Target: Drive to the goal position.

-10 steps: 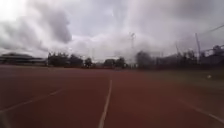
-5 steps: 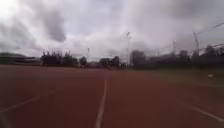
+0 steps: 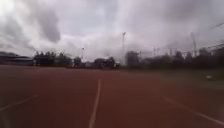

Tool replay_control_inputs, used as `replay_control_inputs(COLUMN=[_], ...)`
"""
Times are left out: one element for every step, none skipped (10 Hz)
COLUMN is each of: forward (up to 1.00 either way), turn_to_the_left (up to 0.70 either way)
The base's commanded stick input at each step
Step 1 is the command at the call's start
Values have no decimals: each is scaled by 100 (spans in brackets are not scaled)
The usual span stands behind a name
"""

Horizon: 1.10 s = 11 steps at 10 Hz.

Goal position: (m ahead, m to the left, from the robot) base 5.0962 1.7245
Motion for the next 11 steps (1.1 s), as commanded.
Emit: replay_control_inputs(forward=[85,85,85,85,85,85,85,85,85,85,85], turn_to_the_left=[0,0,0,0,0,0,0,0,-2,-9,-17])
